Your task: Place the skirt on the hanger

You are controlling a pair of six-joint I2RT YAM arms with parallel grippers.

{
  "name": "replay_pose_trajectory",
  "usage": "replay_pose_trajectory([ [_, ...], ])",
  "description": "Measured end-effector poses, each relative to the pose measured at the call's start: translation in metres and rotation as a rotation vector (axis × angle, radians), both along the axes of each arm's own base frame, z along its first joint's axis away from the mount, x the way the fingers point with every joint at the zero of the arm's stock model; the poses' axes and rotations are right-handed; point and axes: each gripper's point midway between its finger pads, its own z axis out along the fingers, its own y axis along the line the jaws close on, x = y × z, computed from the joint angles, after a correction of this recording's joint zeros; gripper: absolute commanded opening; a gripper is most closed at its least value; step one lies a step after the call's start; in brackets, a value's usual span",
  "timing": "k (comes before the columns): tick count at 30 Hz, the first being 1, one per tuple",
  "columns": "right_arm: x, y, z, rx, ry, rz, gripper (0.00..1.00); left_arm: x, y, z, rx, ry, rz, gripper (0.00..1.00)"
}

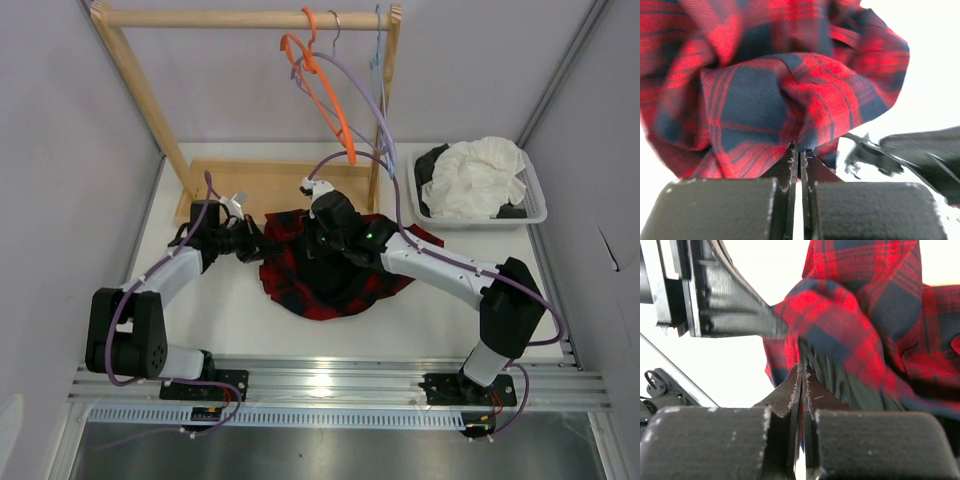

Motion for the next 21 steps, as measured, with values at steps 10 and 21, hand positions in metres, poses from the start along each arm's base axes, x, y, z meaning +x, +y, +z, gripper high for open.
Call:
replay_pose_trajectory([
  [10, -0.008, -0.004, 0.029, 0.039, -0.010, 0.023, 0.00, 0.012, 0.038, -0.043, 0.274, 0.071, 0.178, 0.11],
  [21, -0.004, 0.002, 0.029, 0.033, -0.008, 0.023, 0.10, 0.022, 0.024, -0.025, 0.347, 0.007, 0.151, 0.33],
])
